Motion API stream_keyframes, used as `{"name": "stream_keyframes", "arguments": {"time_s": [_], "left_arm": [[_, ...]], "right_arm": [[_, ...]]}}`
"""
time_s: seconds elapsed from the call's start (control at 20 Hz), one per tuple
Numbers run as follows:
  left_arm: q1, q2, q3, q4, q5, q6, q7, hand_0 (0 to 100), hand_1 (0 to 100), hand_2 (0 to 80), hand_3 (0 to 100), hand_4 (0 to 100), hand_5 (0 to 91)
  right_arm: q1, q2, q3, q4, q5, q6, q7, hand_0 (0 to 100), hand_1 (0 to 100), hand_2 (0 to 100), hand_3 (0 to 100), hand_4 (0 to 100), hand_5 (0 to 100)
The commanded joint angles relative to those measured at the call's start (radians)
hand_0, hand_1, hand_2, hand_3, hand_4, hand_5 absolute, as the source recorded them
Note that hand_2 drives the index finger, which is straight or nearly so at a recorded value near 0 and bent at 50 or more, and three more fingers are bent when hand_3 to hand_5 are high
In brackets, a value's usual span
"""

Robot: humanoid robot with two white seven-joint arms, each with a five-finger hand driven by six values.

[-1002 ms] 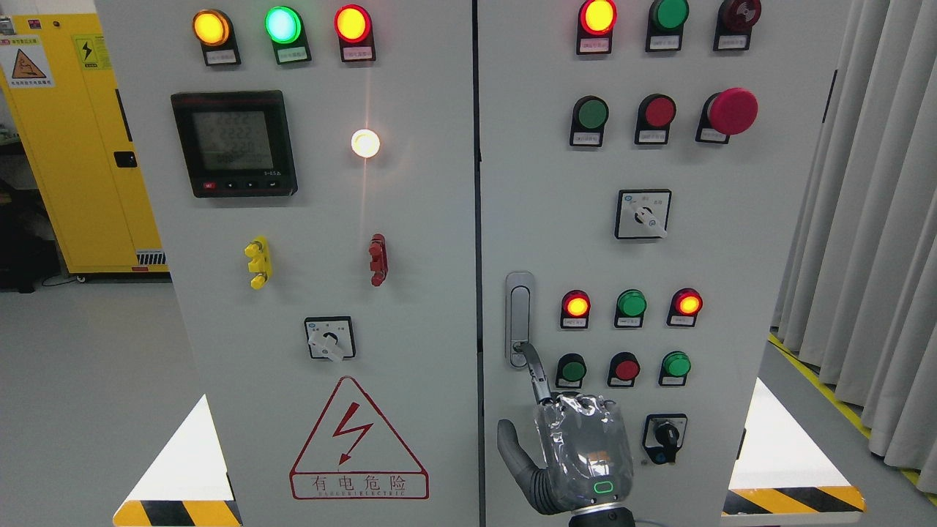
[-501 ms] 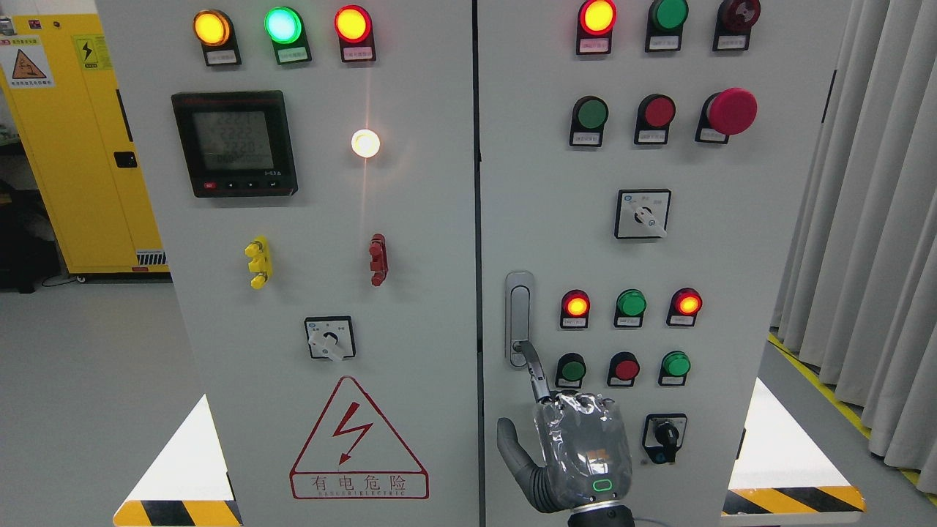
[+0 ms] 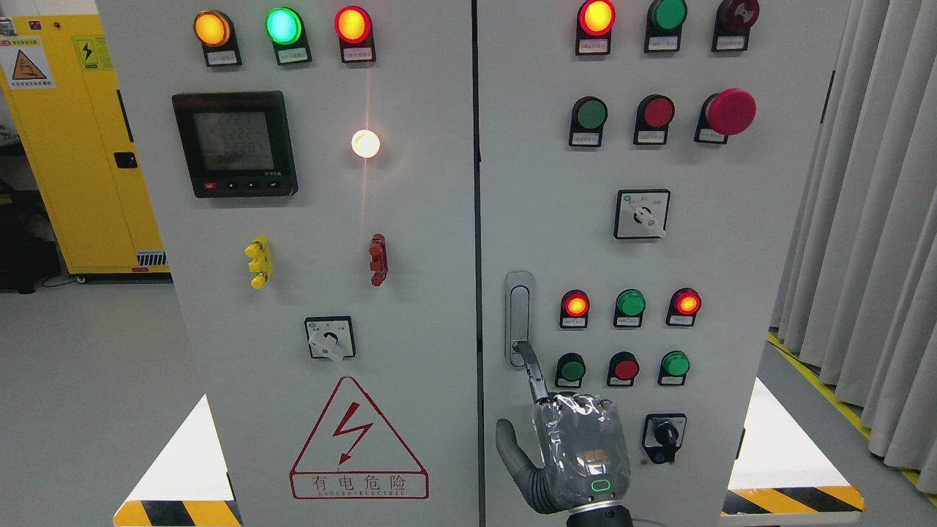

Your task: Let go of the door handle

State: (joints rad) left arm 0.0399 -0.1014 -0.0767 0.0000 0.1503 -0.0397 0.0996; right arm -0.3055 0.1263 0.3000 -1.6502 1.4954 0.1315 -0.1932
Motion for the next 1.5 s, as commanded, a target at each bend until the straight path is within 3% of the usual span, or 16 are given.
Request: {"name": "stream_keyframes", "arguments": {"time_s": [0.0, 1.45], "left_arm": [[0.0, 0.0, 0.0, -0.015, 0.0, 0.0, 0.0, 12, 56, 0.0, 0, 0, 0.0], [0.0, 0.0, 0.0, -0.015, 0.0, 0.0, 0.0, 12, 56, 0.0, 0, 0, 0.0]], "right_arm": [[0.0, -0.001, 0.002, 0.003, -0.001, -0.003, 0.008, 58, 41, 8, 100, 100, 100], [0.006, -0.001, 0.002, 0.001, 0.002, 0.003, 0.034, 60, 42, 9, 100, 100, 100]]}}
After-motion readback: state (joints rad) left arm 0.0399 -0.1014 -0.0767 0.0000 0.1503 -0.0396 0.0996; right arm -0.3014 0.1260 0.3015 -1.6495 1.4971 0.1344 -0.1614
